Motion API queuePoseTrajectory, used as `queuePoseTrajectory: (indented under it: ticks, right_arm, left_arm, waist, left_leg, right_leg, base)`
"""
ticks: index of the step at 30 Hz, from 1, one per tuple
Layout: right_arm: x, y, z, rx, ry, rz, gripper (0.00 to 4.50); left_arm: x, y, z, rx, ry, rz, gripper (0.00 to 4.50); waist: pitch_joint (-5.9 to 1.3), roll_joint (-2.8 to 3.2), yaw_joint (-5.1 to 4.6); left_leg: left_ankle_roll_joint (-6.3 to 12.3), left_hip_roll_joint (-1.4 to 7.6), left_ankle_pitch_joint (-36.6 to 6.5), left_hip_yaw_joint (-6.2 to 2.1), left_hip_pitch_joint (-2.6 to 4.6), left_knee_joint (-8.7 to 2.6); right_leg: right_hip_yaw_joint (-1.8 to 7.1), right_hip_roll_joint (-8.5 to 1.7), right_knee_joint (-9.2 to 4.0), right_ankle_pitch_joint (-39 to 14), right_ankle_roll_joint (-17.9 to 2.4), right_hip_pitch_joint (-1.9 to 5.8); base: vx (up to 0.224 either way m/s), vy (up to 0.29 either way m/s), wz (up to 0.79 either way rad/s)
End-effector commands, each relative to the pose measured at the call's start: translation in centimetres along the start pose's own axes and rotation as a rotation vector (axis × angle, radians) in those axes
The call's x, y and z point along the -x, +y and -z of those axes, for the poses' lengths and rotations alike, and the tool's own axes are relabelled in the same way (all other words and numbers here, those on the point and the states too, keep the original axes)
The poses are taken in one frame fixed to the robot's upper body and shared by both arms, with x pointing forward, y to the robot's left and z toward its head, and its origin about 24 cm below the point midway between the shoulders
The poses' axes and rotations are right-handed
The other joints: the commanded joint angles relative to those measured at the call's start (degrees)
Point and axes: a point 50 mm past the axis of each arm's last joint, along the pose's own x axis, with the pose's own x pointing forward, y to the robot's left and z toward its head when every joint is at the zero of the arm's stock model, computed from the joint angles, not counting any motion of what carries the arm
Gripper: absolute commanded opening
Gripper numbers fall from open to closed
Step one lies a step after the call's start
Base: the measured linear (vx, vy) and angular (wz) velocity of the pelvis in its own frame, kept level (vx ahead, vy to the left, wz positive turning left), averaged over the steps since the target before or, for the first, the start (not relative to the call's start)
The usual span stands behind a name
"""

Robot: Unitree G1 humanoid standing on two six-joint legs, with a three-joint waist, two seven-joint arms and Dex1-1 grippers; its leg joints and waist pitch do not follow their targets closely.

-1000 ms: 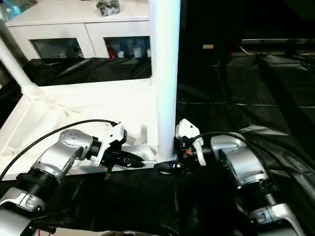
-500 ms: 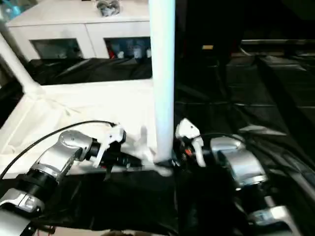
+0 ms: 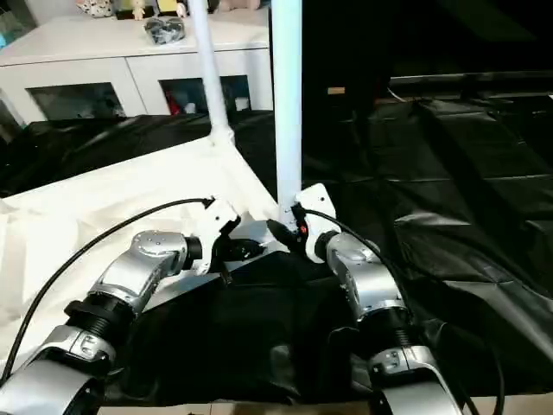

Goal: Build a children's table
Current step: Rotate leg to tighten

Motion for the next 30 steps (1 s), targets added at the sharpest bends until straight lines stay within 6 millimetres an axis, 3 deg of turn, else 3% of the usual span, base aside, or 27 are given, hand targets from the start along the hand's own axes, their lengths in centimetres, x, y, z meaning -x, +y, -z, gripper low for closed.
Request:
queuePoseTrajectory:
  ticks: [1, 3, 7, 9, 10, 12, 13, 15, 18, 19, 21, 22, 26, 30]
  right_arm:
    - [-1.5, 3.8, 0.9, -0.06, 0.041, -0.23, 3.49]
    - [-1.0, 3.4, 0.6, -0.045, 0.036, -0.269, 3.75]
    - [0.2, 2.5, 0.3, 0.041, 0.039, -0.347, 4.07]
    - [2.3, 1.5, 0.1, 0.098, 0.054, -0.503, 4.07]
    - [3.1, 1.2, 0.0, 0.113, 0.069, -0.554, 4.07]
    - [3.9, 0.9, 0.0, 0.127, 0.092, -0.614, 4.07]
    - [4.8, 0.6, 0.1, 0.134, 0.122, -0.677, 4.07]
    - [5.4, 0.5, 0.1, 0.139, 0.156, -0.723, 4.07]
    - [5.9, 0.3, 0.3, 0.151, 0.193, -0.757, 3.81]
    - [6.2, 0.2, 0.3, 0.159, 0.212, -0.78, 3.72]
    - [6.4, 0.2, 0.2, 0.16, 0.219, -0.791, 3.68]
    - [6.5, 0.3, 0.1, 0.163, 0.226, -0.808, 3.44]
    - [6.7, 0.5, 0.2, 0.162, 0.243, -0.833, 3.14]
    - [6.8, 1.0, 0.5, 0.163, 0.257, -0.855, 2.8]
  left_arm:
    - [-1.4, -1.7, -3.1, -0.086, -0.09, 0.112, 0.0]
    - [-1.1, -1.9, -3.1, -0.102, -0.1, 0.161, 0.0]
    - [-0.3, -2.1, -2.9, -0.125, -0.101, 0.232, 0.0]
    - [0.7, -2.0, -2.4, -0.146, -0.082, 0.309, 0.0]
    - [1.1, -1.9, -2.3, -0.159, -0.082, 0.327, 0.0]
    - [1.5, -1.8, -2.2, -0.16, -0.073, 0.356, 0.0]
    - [2.0, -1.8, -2.1, -0.171, -0.067, 0.393, 0.0]
    - [2.4, -1.7, -2.0, -0.167, -0.062, 0.416, 0.0]
    - [2.8, -1.6, -2.0, -0.166, -0.05, 0.446, 0.0]
    - [3.2, -1.6, -1.9, -0.168, -0.038, 0.471, 0.0]
    - [3.4, -1.6, -1.8, -0.166, -0.032, 0.483, 0.0]
    - [3.6, -1.5, -1.7, -0.169, -0.023, 0.495, 0.0]
    - [3.8, -1.6, -1.5, -0.165, -0.012, 0.511, 0.0]
    - [3.9, -1.5, -1.4, -0.168, -0.008, 0.508, 0.0]
  waist:
    - [-2.73, -0.55, -0.08]
    - [-2.93, -0.57, 0.06]
    - [-3.77, -0.54, 0.67]
    - [-4.07, -0.61, 1.6]
    - [-4.48, -0.21, 2.23]
    - [-4.67, -0.44, 3.03]
    - [-4.66, -0.5, 3.64]
    - [-4.46, -0.4, 4.25]
    - [-4.1, -0.39, 4.56]
    - [-3.84, -0.48, 4.68]
    - [-3.76, -0.45, 4.7]
    - [-3.75, -0.44, 4.75]
    - [-3.82, -0.44, 4.8]
    - [-4.02, -0.48, 4.88]
  left_leg:
    - [0.4, 3.66, -19.3, -2.69, 0.48, -5.54]
    - [1.34, 3.63, -17.7, -2.59, 0.29, -5.4]
    - [5.21, 3.67, -7.5, -2.16, -0.22, -4.36]
    - [7.73, 3.7, -4.7, -1.87, -0.08, -3.72]
    - [9.78, 3.76, -1.6, -1.93, -0.22, -3.2]
    - [12.19, 3.74, 1.7, -1.83, -0.36, -2.64]
    - [13.01, 3.81, 2.0, -1.93, -0.59, -2.52]
    - [12.69, 4.28, 0.3, -1.89, -0.33, -2.65]
    - [10.62, 4.5, -2.8, -1.99, -0.39, -3.11]
    - [8.23, 4.57, -6.3, -1.98, -0.18, -3.57]
    - [6.48, 4.54, -8.0, -1.85, 0.02, -3.79]
    - [5.7, 4.51, -8.7, -1.82, 0.11, -3.88]
    - [4.92, 4.44, -8.3, -1.79, 0.03, -3.89]
    - [5.78, 4.34, -6.2, -1.88, -0.23, -3.68]
  right_leg:
    - [2.61, -3.95, -5.4, -18.2, -12.2, 1.44]
    - [2.58, -3.98, -5.15, -15.5, -12.9, 1.76]
    - [2.44, -4.01, -3.61, -0.8, -16.5, 2.2]
    - [2.2, -3.73, -2.99, 4.4, -17.4, 2.21]
    - [2.19, -3.77, -2.35, 8.5, -17.8, 2.22]
    - [2.13, -3.72, -1.89, 12.6, -18.1, 1.76]
    - [2.02, -3.76, -1.81, 11.9, -18.0, 1.77]
    - [2.02, -3.72, -2.01, 8.2, -17.8, 1.26]
    - [1.97, -3.67, -2.43, 1.8, -17.3, 1.25]
    - [2.08, -3.74, -2.93, -2.8, -16.8, 1.18]
    - [2.26, -3.66, -3.11, -4.5, -16.5, 1.06]
    - [2.33, -3.72, -3.21, -5.1, -16.3, 1.01]
    - [2.41, -3.82, -3.17, -4.5, -16.0, 1.06]
    - [2.32, -3.84, -2.9, -2.1, -15.8, 1.31]
  base:
    - [0.0, 0.0, 0.0]
    - [0.0, 0.0, 0.0]
    - [0.026, -0.006, 0.01]
    - [0.026, -0.005, 0.02]
    - [0.0, 0.0, 0.0]
    - [0.0, 0.0, 0.0]
    - [0.0, 0.0, 0.0]
    - [0.0, 0.0, 0.0]
    - [0.0, 0.0, 0.0]
    - [0.0, 0.0, 0.0]
    - [0.0, 0.0, 0.0]
    - [0.0, 0.0, 0.0]
    - [0.0, 0.0, 0.0]
    - [0.0, 0.0, 0.0]
